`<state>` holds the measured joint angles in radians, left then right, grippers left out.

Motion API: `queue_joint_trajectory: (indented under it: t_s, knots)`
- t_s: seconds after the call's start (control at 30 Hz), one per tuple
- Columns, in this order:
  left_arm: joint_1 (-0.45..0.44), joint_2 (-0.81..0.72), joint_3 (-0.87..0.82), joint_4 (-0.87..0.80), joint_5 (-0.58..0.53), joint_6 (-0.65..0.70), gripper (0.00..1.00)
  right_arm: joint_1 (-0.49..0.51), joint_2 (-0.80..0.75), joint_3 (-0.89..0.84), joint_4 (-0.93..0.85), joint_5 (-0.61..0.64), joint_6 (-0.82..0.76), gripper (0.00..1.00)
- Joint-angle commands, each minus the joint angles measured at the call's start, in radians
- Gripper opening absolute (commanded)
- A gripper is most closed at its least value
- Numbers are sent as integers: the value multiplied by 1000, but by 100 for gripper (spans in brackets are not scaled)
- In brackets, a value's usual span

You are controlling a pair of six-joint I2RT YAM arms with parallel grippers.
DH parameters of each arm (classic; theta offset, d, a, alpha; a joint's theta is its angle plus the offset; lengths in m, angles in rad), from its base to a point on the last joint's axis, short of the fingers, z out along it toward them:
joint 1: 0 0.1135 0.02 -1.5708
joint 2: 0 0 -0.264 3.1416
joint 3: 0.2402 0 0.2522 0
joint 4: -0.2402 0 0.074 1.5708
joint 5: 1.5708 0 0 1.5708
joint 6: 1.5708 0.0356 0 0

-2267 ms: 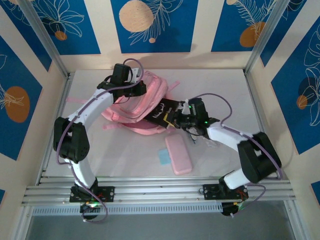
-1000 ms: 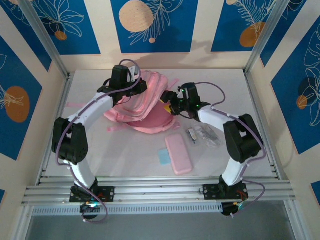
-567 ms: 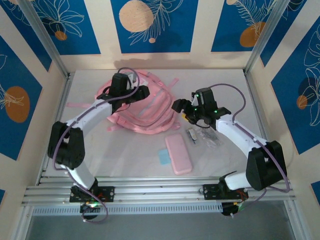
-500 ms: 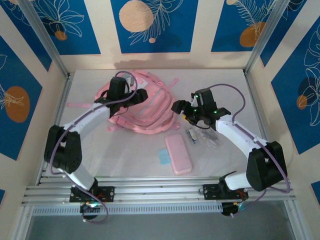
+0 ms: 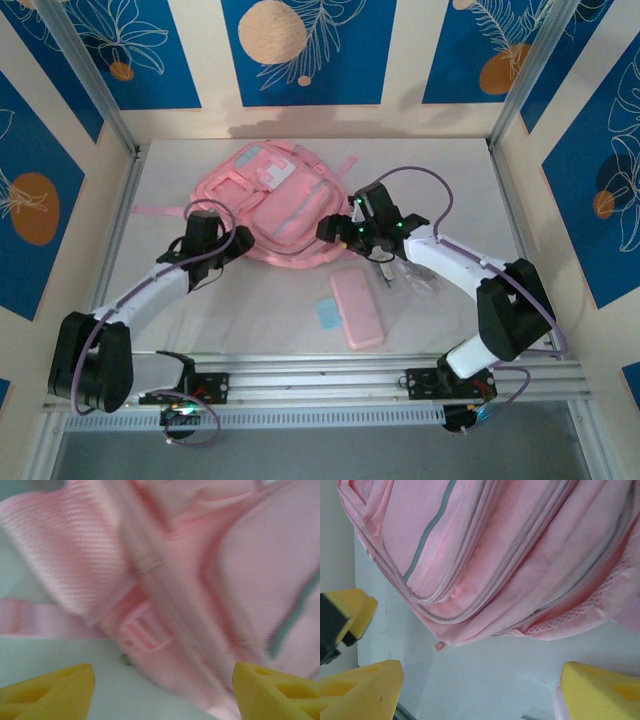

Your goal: Pack the student bag

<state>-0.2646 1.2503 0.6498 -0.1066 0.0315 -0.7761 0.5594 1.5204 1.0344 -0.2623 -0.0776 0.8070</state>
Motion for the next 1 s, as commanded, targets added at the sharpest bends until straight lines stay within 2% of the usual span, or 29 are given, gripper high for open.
queue_joint_trajectory:
  t_s: [0.0, 0.2, 0.37, 0.5, 0.63, 0.7, 0.77, 0.97]
  knots:
    - [37, -9, -64, 73, -68, -58, 72, 8, 12, 32, 15, -1, -20, 82]
    - [50, 99, -115, 266, -128, -117, 68, 10, -7, 17, 18, -1, -11, 82]
    - [50, 238, -120, 540, -79, -152, 60, 14, -22, 15, 16, -9, -13, 82]
    - [49, 351, -125, 717, -81, -138, 55, 16, -34, 10, 10, -8, -14, 82]
    - [49, 458, -132, 898, -31, -157, 37, 20, -47, -6, 2, 7, -16, 82]
    - [47, 506, -132, 964, 9, -182, 23, 19, -52, -17, 5, 15, -15, 82]
    - [42, 531, -141, 1012, 19, -204, 2, 19, -52, -23, 7, 11, -12, 81]
    - [-8, 423, -182, 942, -36, -237, 0, 48, -41, -49, 73, -42, 1, 80]
